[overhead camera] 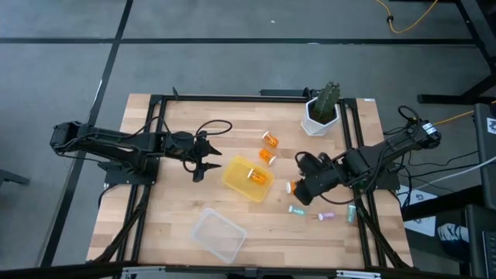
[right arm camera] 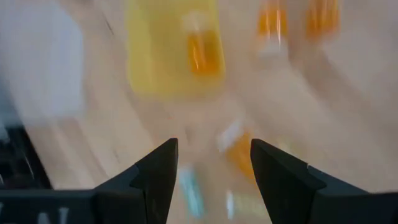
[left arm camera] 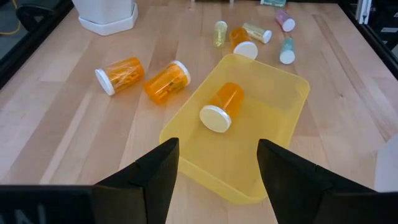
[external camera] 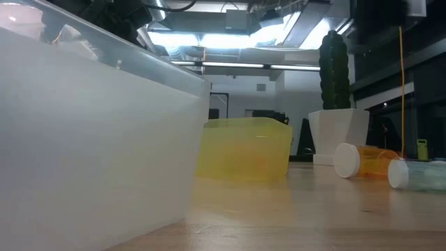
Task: Pick and place medicine bottles into bin by pill shape (circle, oval)
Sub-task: Put the yellow bottled tablet into the transparent bin
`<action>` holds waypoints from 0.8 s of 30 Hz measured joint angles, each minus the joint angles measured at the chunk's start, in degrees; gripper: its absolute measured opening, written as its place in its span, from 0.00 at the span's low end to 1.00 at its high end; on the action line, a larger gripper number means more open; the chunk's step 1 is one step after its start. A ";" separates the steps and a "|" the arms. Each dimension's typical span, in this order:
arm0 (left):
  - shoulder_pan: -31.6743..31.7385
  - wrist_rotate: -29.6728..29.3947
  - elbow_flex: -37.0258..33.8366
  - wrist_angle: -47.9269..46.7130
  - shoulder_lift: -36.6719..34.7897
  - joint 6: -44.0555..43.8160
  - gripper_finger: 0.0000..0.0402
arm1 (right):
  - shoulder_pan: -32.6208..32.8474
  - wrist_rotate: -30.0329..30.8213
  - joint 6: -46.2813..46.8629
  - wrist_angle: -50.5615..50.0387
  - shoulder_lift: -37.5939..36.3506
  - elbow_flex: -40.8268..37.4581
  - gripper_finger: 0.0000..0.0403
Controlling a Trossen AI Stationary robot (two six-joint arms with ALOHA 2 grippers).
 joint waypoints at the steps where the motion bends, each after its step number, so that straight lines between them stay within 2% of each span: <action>1: 0.00 0.01 0.00 -0.01 0.00 0.00 0.53 | 0.16 -1.38 2.19 -2.77 0.00 0.00 0.51; 6: 0.00 0.00 0.00 -0.02 0.00 0.00 0.53 | 0.24 -6.26 10.37 -13.51 0.00 0.00 0.51; 10: 0.00 0.00 0.00 -0.02 0.00 0.00 0.53 | -0.15 -7.54 10.59 -16.34 0.02 -0.02 0.51; 15: 0.00 0.01 0.00 -0.02 0.00 -0.01 0.53 | -2.69 -7.69 10.19 -15.53 -0.04 -4.67 0.51; 20: 0.00 0.01 -0.01 -0.02 0.00 -0.01 0.53 | -5.92 -12.27 6.01 -10.85 0.00 -14.13 0.51; 24: 0.00 0.00 0.00 -0.02 0.00 -0.02 0.53 | -6.58 -9.94 1.61 -5.34 -0.02 -18.43 0.51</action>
